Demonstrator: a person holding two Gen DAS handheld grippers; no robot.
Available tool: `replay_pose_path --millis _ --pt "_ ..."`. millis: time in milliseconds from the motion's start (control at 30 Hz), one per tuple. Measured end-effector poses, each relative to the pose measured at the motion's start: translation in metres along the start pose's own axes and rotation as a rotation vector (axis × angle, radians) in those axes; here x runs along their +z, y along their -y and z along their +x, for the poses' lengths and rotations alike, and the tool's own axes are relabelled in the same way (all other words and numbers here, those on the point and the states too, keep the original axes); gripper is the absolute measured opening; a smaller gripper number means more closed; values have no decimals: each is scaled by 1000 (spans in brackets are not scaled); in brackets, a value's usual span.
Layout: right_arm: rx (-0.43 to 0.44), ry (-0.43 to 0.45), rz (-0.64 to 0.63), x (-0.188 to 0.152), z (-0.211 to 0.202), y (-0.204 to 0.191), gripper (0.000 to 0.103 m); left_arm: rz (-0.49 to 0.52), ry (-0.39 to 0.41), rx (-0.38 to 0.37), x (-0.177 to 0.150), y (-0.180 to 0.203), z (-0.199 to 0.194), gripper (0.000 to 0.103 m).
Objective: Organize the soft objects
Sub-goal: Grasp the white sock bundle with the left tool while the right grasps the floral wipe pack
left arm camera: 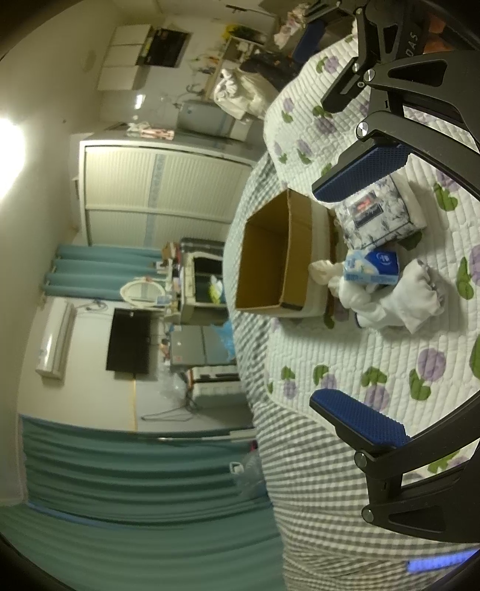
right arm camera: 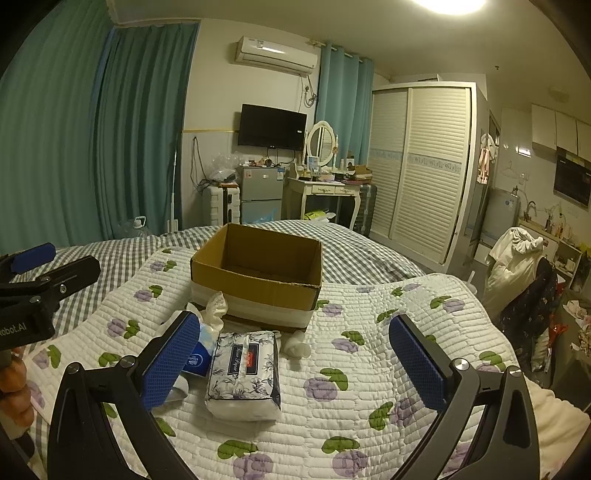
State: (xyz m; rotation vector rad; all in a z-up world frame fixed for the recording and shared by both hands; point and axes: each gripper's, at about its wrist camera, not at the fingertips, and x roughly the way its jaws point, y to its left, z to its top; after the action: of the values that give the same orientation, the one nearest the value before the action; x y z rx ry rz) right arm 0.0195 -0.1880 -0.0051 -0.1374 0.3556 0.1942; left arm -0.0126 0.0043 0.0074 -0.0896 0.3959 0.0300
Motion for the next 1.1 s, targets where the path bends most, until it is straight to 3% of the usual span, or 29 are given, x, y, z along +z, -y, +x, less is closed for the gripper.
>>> replay_pose_path --millis 167,533,800,933,1100 --pt "5 -9 7 -3 -2 1 103 2 -61 29 -15 -5 8 103" --pt "119 -217 -46 -63 70 -22 100 -31 -383 20 -97 -15 90 97" --pt "148 -281 -45 -85 98 -23 99 13 -456 -21 -115 4 123 97" --pt "165 -288 -35 -86 102 -21 99 18 -483 -51 -120 7 140 79" --pt "194 -312 -26 -91 109 -24 98 24 -464 -84 -119 3 126 60"
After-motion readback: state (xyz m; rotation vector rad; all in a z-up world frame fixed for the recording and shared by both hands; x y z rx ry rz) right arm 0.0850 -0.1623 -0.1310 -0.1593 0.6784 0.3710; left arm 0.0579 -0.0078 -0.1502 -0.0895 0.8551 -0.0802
